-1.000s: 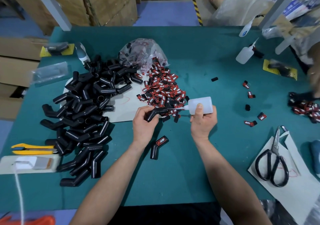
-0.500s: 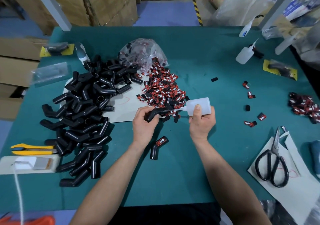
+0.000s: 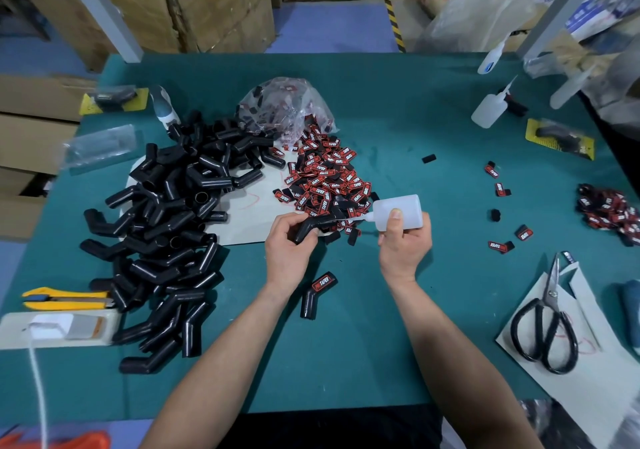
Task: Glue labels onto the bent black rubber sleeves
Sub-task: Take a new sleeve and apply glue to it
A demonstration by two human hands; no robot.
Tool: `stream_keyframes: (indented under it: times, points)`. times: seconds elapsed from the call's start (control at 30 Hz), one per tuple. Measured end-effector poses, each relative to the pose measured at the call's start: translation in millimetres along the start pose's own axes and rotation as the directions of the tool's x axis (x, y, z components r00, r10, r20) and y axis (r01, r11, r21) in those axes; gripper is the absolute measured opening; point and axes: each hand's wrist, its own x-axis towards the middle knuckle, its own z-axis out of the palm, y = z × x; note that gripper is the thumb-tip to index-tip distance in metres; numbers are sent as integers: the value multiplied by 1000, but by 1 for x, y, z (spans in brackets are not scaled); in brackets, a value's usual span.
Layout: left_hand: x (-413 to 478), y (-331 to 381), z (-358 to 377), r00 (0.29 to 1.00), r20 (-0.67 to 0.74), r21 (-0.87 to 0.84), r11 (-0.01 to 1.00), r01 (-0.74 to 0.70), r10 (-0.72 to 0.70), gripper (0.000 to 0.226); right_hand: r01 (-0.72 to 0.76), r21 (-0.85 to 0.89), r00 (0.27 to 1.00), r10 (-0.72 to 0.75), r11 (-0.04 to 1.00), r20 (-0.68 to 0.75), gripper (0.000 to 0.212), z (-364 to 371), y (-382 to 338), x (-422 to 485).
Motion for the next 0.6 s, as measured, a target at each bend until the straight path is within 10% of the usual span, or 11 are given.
stream_keyframes:
  times: [0.6]
  points:
    - [-3,3,0,1000,15,19,1000,7,-8,25,-25,5,999,25,1000,27,32,1,4,-2]
